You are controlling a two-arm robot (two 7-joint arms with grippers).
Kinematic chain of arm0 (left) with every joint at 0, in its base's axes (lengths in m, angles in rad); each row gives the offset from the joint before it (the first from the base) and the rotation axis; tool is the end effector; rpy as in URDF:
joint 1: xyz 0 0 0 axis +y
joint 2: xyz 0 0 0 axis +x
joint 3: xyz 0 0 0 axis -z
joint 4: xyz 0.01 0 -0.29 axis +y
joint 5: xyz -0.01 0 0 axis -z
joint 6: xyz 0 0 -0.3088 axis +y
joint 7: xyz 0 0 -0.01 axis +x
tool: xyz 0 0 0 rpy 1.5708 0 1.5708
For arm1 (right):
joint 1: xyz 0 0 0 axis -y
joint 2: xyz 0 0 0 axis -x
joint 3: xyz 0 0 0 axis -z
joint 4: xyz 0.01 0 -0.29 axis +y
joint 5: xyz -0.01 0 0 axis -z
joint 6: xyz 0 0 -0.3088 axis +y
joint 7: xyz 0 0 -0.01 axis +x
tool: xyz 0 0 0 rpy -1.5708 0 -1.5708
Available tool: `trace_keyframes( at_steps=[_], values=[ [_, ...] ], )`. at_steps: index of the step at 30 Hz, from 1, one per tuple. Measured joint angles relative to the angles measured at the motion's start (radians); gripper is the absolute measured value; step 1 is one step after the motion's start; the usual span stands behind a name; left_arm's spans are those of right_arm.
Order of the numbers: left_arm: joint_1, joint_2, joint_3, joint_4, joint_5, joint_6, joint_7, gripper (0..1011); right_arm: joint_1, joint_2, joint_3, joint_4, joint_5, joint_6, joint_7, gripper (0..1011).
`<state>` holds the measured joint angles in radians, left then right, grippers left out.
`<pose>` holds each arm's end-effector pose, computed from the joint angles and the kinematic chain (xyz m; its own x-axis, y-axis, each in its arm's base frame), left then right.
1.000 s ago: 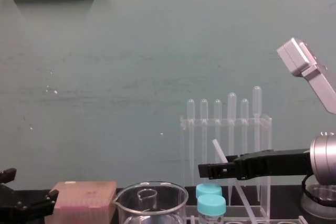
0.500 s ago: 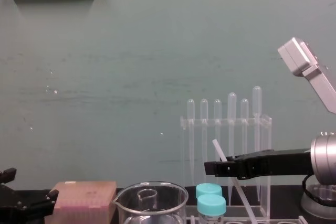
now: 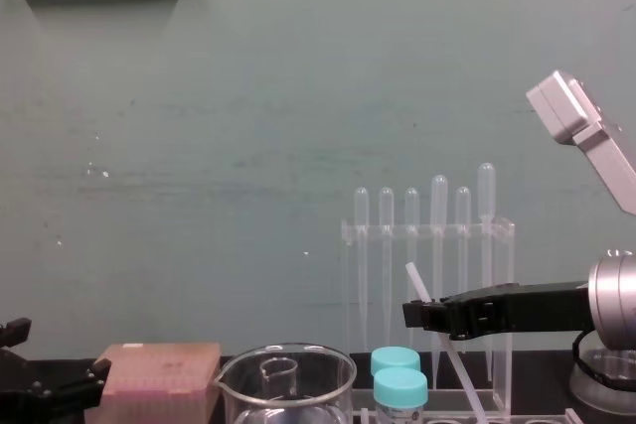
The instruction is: Pick up the stirring rod with one hand, then place it down.
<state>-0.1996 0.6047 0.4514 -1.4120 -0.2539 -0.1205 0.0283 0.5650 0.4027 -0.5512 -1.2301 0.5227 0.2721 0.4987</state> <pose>0.3581 0.0827 -0.3022 0.2922 0.8803 0.3738 -0.9553 0.2873 0.0702 0.4544 -0.0114 -0.2313 0.7225 -0.6888 -0.0596 0.6538 0.7087 -0.2652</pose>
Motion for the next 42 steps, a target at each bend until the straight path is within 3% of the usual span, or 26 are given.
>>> trace_keyframes(
  at_steps=[7,12,16,20,30,33,42],
  values=[
    [0.0,0.0,0.0,0.0,0.0,0.0,0.0,1000,-0.008,0.0,0.005,-0.007,-0.002,-0.015,-0.001,69],
    [0.0,0.0,0.0,0.0,0.0,0.0,0.0,1000,-0.059,0.0,0.039,-0.042,-0.013,-0.129,-0.015,69],
    [0.0,0.0,0.0,0.0,0.0,0.0,0.0,1000,-0.122,0.005,0.07,-0.082,-0.034,-0.254,-0.027,69],
    [0.0,0.0,0.0,0.0,0.0,0.0,0.0,1000,-0.173,0.007,0.098,-0.108,-0.037,-0.335,-0.03,69],
    [0.0,0.0,0.0,0.0,0.0,0.0,0.0,1000,-0.229,0.002,0.157,-0.175,-0.03,-0.442,-0.014,69],
    [0.0,0.0,0.0,0.0,0.0,0.0,0.0,1000,-0.228,0.004,0.169,-0.202,-0.027,-0.444,-0.004,69],
    [0.0,0.0,0.0,0.0,0.0,0.0,0.0,1000,-0.186,0.032,0.243,-0.346,0.085,-0.315,0.014,69]
  ],
)
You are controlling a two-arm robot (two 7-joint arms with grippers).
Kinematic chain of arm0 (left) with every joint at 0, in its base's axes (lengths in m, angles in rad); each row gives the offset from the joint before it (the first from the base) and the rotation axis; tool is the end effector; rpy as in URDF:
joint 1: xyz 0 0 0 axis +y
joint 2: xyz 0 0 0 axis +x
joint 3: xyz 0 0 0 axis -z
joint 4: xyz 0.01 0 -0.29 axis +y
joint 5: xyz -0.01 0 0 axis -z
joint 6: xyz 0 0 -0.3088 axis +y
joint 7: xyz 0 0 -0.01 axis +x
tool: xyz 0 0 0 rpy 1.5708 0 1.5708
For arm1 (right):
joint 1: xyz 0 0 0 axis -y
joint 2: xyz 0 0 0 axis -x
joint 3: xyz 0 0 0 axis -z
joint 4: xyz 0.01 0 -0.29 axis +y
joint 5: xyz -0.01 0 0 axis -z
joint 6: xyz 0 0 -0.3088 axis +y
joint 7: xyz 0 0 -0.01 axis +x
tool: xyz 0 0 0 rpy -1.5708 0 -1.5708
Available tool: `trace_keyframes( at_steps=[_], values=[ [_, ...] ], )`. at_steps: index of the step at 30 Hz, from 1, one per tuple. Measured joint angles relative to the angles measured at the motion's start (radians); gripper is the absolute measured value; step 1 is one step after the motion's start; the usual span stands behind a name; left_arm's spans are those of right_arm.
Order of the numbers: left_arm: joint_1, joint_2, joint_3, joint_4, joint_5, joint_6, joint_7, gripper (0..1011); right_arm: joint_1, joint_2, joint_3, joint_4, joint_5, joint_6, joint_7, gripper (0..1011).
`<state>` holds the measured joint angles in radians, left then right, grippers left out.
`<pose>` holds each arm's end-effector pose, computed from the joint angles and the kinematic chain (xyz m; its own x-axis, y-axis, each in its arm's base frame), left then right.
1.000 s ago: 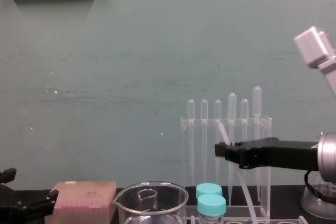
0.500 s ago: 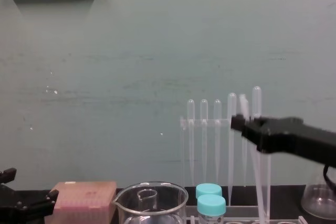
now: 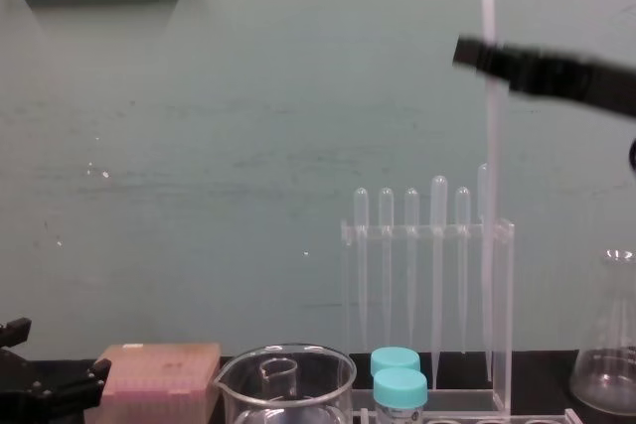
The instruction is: Pick up the stirring rod with one hand, then place it down.
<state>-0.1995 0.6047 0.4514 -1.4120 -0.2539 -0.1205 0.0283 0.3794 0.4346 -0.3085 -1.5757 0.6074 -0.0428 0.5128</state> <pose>0.3581 0.0827 -0.3023 0.2923 0.8803 0.3737 -0.9553 0.2873 0.0703 0.4068 -0.0352 -0.1740 0.7168 -0.6942 0.0658 0.6536 0.7017 0.2837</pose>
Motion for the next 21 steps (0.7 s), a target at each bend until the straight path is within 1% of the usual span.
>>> trace_keyframes(
  at_steps=[6,13,21],
  values=[
    [0.0,0.0,0.0,0.0,0.0,0.0,0.0,1000,0.019,0.018,0.011,-0.033,0.022,0.016,-0.011,69],
    [0.0,0.0,0.0,0.0,0.0,0.0,0.0,1000,0.024,0.032,0.005,-0.037,0.029,0.021,-0.017,69],
    [0.0,0.0,0.0,0.0,0.0,0.0,0.0,1000,0.027,0.038,-0.006,-0.032,0.031,0.023,-0.023,69]
  ],
)
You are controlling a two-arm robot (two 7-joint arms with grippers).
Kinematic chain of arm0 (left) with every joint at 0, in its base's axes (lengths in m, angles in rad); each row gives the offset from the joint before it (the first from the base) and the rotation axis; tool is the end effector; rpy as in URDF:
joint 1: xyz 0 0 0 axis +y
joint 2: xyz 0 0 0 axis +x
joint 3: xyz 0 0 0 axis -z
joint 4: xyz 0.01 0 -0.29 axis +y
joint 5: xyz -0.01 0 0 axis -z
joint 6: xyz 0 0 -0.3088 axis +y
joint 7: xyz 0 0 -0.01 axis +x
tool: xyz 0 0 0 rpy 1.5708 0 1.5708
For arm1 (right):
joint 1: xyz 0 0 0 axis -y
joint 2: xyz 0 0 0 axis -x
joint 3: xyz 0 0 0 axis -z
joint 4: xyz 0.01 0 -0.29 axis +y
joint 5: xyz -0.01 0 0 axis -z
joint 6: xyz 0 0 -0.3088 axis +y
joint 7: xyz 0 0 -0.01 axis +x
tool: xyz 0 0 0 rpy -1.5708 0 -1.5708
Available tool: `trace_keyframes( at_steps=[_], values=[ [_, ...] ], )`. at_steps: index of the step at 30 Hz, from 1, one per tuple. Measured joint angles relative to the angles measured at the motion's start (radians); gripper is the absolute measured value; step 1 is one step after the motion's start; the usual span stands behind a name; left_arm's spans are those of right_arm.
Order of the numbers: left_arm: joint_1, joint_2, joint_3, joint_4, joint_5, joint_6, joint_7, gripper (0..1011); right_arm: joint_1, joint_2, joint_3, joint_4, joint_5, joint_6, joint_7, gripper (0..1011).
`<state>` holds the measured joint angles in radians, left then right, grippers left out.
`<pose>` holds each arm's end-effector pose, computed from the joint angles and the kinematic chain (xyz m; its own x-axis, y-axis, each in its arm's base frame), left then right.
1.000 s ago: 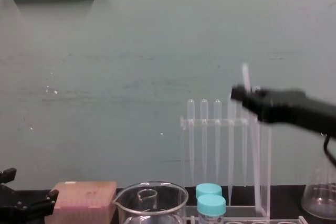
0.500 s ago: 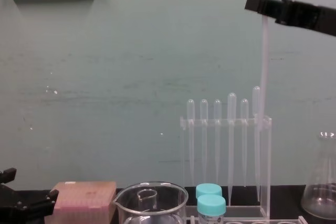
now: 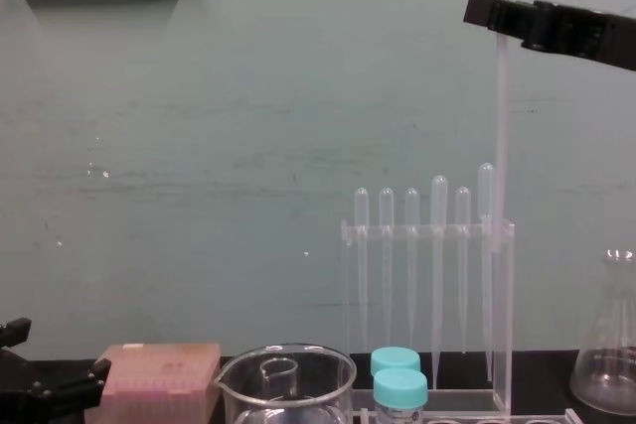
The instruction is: Pick up the stirring rod with one hand, then place it down.
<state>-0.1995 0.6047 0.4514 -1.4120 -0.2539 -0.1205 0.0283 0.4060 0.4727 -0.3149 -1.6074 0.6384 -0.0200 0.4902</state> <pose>0.3581 0.0827 -0.3023 0.2923 0.8803 0.3737 -0.9553 0.2873 0.0703 0.4070 -0.0406 -0.1547 0.7119 -0.6975 0.0822 0.6524 0.7001 0.2903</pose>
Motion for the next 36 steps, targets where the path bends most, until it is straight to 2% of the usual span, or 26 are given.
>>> trace_keyframes(
  at_steps=[36],
  values=[
    [0.0,0.0,0.0,0.0,0.0,0.0,0.0,1000,0.021,0.001,-0.022,0.032,-0.012,-0.001,-0.004,69]
  ],
)
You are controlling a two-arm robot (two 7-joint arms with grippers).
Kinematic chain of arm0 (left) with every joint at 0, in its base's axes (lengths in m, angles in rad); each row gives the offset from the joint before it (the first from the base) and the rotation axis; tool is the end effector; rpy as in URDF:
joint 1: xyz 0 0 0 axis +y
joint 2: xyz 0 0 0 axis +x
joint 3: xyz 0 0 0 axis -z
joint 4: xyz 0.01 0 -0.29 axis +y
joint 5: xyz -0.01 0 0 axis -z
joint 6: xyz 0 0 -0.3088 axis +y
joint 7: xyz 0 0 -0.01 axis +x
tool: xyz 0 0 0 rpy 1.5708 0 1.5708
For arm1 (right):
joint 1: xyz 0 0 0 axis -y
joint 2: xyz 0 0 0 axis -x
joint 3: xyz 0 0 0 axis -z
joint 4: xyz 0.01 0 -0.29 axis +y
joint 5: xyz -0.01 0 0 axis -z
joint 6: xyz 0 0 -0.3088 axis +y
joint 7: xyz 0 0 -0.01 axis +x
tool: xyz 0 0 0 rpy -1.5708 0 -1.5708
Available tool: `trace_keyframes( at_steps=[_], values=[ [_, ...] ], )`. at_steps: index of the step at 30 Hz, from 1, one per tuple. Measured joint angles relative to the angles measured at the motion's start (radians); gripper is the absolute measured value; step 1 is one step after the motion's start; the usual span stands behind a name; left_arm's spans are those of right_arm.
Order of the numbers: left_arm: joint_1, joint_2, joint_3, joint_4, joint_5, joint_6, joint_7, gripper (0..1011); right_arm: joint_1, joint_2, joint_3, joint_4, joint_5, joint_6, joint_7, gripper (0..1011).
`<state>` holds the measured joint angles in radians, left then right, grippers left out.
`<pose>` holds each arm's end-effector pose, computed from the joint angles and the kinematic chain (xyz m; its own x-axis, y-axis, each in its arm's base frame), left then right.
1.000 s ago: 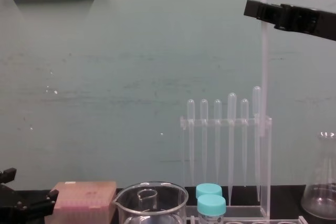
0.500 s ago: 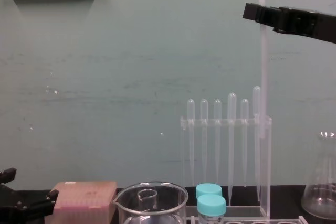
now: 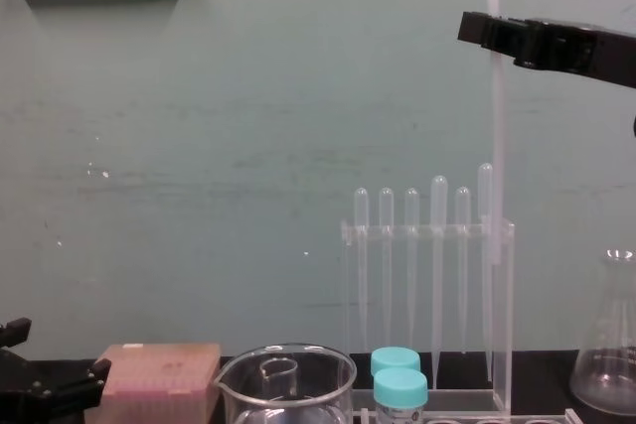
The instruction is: Pick up the stirring rod with one hand, then place it down.
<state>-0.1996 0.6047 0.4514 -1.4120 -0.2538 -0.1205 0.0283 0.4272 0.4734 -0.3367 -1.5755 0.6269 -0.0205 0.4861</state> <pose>0.3581 0.0827 -0.3022 0.2922 0.8802 0.3739 -0.9553 0.2873 0.0702 0.4130 -0.0394 -0.1581 0.7085 -0.7001 0.0886 0.6602 0.7020 0.2671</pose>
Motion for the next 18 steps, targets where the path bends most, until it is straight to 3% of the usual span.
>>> trace_keyframes(
  at_steps=[18],
  values=[
    [0.0,0.0,0.0,0.0,0.0,0.0,0.0,1000,0.011,-0.005,-0.006,0.019,-0.003,0.001,0.008,69]
  ],
)
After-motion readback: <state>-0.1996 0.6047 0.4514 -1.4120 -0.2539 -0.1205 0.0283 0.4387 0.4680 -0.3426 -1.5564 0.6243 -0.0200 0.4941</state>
